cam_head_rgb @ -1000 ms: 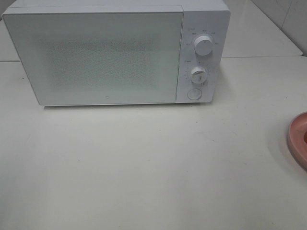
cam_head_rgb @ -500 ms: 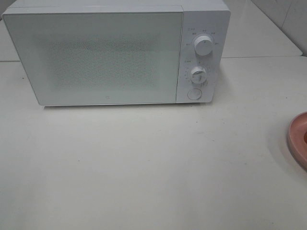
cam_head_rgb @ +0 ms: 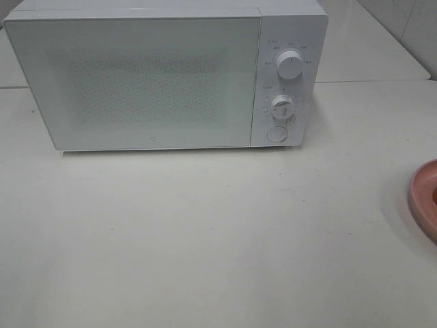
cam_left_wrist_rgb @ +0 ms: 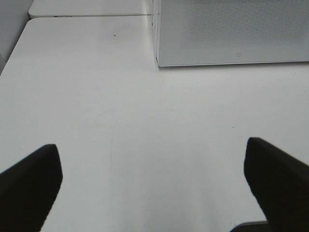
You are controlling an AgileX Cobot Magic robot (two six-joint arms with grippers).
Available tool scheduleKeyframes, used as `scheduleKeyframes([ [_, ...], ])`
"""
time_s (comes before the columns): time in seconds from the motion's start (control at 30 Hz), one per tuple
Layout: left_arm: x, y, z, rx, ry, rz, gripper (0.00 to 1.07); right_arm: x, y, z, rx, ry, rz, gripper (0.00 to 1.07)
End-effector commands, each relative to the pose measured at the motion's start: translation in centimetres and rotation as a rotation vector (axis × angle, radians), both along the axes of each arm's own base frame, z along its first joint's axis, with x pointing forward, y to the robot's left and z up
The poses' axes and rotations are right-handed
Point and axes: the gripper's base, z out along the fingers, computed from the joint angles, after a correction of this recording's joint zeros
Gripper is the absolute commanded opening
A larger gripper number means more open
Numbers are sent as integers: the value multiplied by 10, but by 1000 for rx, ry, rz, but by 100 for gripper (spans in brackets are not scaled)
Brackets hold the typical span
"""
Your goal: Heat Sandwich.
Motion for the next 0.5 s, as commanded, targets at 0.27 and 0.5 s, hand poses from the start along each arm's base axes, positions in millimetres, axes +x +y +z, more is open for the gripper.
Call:
scheduleKeyframes([
  [0.27,-3,0,-1,-1,-27,0,97,-3,0,0,-1,-20,-4,76],
  [0.5,-3,0,-1,-1,-27,0,97,-3,0,0,-1,-20,-4,76],
])
